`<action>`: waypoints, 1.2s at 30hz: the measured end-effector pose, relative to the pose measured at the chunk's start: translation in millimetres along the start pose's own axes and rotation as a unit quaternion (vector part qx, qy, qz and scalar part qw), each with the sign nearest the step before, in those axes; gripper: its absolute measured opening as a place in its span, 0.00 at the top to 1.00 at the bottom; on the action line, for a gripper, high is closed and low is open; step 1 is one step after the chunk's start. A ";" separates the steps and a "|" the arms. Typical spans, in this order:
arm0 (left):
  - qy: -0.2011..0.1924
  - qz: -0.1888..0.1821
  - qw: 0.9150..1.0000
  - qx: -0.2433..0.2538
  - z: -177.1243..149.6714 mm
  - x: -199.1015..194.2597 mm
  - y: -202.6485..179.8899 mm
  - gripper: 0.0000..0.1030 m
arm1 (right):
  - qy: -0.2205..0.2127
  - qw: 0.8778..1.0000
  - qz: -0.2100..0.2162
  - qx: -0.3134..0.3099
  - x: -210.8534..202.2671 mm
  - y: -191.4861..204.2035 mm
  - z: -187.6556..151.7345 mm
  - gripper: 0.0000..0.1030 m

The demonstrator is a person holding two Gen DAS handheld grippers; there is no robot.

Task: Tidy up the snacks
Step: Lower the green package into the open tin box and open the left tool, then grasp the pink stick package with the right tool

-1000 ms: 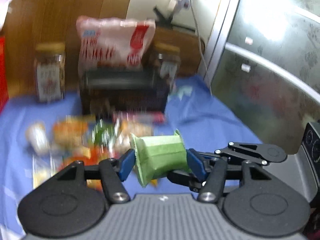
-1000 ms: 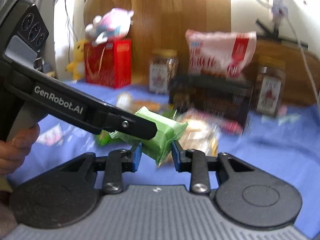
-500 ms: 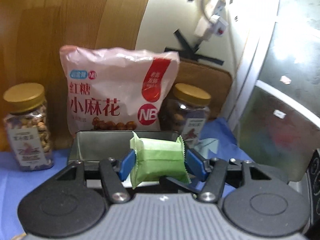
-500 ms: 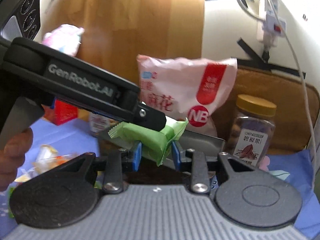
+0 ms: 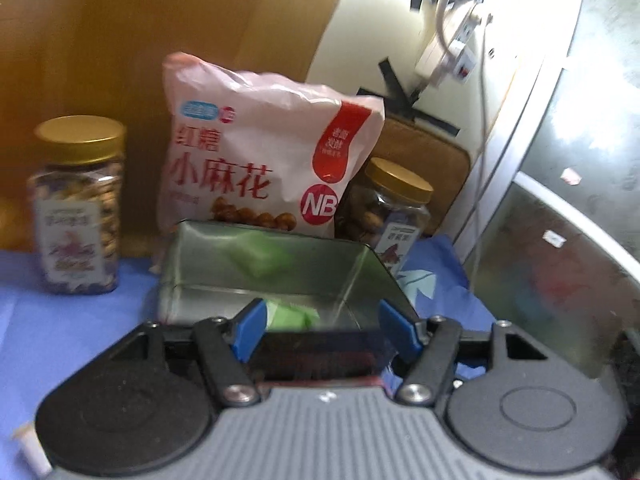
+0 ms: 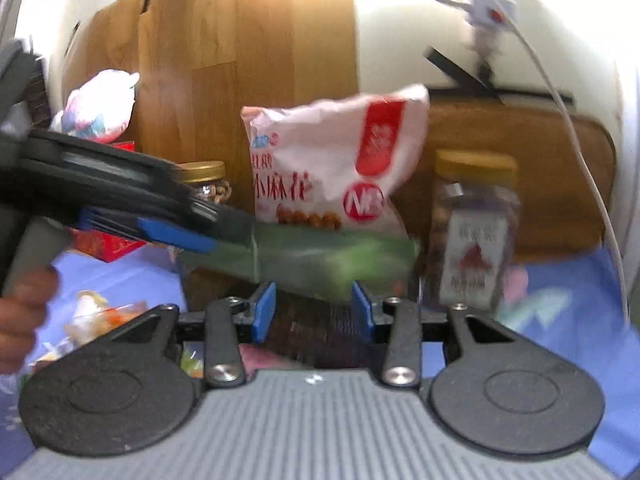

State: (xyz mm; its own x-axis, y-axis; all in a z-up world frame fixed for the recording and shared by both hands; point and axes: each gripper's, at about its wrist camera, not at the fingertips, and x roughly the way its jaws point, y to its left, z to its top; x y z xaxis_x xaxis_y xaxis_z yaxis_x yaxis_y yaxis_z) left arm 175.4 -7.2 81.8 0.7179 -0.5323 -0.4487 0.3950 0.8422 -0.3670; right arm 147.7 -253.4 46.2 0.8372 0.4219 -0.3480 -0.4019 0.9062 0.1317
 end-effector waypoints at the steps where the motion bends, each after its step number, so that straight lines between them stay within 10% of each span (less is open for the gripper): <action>1: -0.004 0.000 1.000 -0.003 -5.7 -11.8 3.2 0.38 | 0.011 1.000 0.001 0.017 -2.1 -3.5 -6.3 0.56; 13: -0.043 0.113 0.985 -0.127 -79.1 -133.3 106.8 0.35 | 0.079 0.985 0.054 0.147 -22.7 10.0 -43.1 0.56; 27: -0.008 0.076 0.994 -0.077 -103.9 -109.4 94.0 0.28 | 0.071 0.989 -0.045 0.125 20.2 -27.8 -11.8 0.55; 31: -0.015 0.073 0.995 -0.067 -106.6 -113.5 91.7 0.28 | 0.137 0.964 0.034 0.227 45.2 -48.8 -24.8 0.53; 36: -0.011 0.068 0.995 -0.072 -106.2 -111.2 94.8 0.26 | 0.133 0.970 0.105 0.175 20.9 -3.3 -30.2 0.52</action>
State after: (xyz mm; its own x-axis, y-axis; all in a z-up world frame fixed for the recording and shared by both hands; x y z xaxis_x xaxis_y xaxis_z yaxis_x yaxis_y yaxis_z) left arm 72.1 122.7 10.4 0.7720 -0.4117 -0.4842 0.2088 0.8838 -0.4186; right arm 155.3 -248.4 10.5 0.6064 0.6178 -0.5005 -0.3637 0.7753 0.5163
